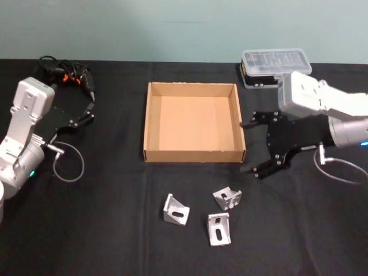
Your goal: Use one hand to pick up the angle iron from the table and place it into the box.
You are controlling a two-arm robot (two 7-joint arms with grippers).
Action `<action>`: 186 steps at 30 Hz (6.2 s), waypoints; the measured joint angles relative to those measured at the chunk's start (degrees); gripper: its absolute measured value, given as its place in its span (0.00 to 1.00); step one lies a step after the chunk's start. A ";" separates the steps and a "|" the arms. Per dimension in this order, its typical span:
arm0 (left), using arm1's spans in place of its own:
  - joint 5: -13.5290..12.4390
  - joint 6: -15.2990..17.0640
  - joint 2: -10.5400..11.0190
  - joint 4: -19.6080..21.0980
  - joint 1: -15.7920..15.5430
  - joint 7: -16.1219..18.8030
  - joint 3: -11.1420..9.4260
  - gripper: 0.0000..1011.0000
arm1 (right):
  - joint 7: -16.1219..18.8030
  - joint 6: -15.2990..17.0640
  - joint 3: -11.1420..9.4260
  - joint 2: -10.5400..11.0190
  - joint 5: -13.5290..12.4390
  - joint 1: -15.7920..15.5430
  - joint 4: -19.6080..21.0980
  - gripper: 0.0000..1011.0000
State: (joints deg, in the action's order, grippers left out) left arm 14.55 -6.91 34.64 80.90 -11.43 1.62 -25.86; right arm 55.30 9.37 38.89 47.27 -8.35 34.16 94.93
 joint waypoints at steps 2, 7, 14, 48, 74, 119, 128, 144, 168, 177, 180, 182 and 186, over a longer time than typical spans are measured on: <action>0.00 0.00 0.00 0.00 0.00 0.00 0.00 0.99 | 1.72 0.20 1.26 -0.26 0.19 1.21 -0.36 0.99; 0.00 0.00 0.00 0.00 0.00 0.00 0.00 0.99 | 5.35 0.61 3.88 -0.79 0.49 3.67 -1.48 0.99; 0.00 0.00 0.00 0.00 0.00 0.00 0.00 0.99 | 9.12 0.66 7.05 -1.80 0.87 6.15 -3.45 0.99; 0.00 0.00 0.00 0.00 0.00 0.00 0.00 0.99 | 17.01 -1.86 19.25 -8.29 3.06 13.60 -14.45 0.99; 0.00 0.00 0.00 0.00 0.00 0.00 0.00 0.99 | 14.64 -3.75 21.89 -9.31 1.04 15.12 -17.72 0.54; 0.00 0.00 0.00 0.00 0.00 0.00 0.00 0.99 | -9.77 -1.82 4.92 -6.59 -9.77 6.97 -9.95 0.06; 0.00 0.00 0.00 0.00 0.00 0.00 0.00 0.99 | -22.79 1.55 0.16 -13.50 -9.62 5.16 -16.68 0.06; 0.00 0.00 0.00 0.00 0.00 0.00 0.00 0.99 | -23.71 1.13 0.54 -23.41 -7.15 8.87 -32.30 0.06; 0.00 0.00 0.00 0.00 0.00 0.00 0.00 0.99 | -20.44 2.79 0.09 -29.76 -4.40 10.07 -43.24 0.08; 0.00 0.00 0.00 0.00 0.00 0.00 0.00 0.99 | -19.14 2.78 0.04 -30.31 -2.46 10.39 -43.69 0.35; 0.00 0.00 0.00 0.00 0.00 0.00 0.00 0.99 | -18.82 2.91 -0.20 -29.84 -2.05 9.81 -42.19 0.43; 0.00 0.00 0.00 0.00 0.00 0.00 0.00 0.99 | -18.77 3.01 -0.48 -29.46 -1.98 9.40 -41.14 0.51; 0.00 0.00 0.00 0.00 0.00 0.00 0.00 0.99 | -18.75 3.44 -1.45 -28.20 -1.98 8.14 -37.64 0.63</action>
State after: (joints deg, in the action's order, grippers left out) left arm 14.55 -6.91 34.65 80.90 -11.43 1.62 -25.86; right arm 36.56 12.81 37.44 19.07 -10.33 42.30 57.29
